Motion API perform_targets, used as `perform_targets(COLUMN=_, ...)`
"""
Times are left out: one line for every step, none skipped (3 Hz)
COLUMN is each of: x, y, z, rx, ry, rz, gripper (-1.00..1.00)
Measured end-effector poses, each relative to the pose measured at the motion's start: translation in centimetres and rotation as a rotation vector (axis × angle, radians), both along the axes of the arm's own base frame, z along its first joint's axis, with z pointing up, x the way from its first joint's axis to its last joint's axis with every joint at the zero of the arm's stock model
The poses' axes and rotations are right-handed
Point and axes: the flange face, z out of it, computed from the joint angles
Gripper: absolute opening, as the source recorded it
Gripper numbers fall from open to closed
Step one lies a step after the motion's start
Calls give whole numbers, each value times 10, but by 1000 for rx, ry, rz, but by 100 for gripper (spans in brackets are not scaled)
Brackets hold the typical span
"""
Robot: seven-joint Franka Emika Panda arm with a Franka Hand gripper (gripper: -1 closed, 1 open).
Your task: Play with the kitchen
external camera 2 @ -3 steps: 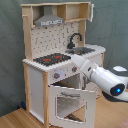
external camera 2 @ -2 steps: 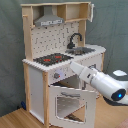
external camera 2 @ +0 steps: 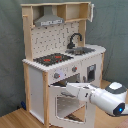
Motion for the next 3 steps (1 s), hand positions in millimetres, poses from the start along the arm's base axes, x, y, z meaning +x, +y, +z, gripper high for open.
perform_targets(x=-4, y=7, z=-19, rx=71, ry=31, rz=61, gripper=100)
perform_targets(x=-5, y=9, z=-39, rx=141, ry=54, rz=86, gripper=100)
perform_targets(x=-4, y=10, z=-64, rx=215, ry=84, rz=107, gripper=100)
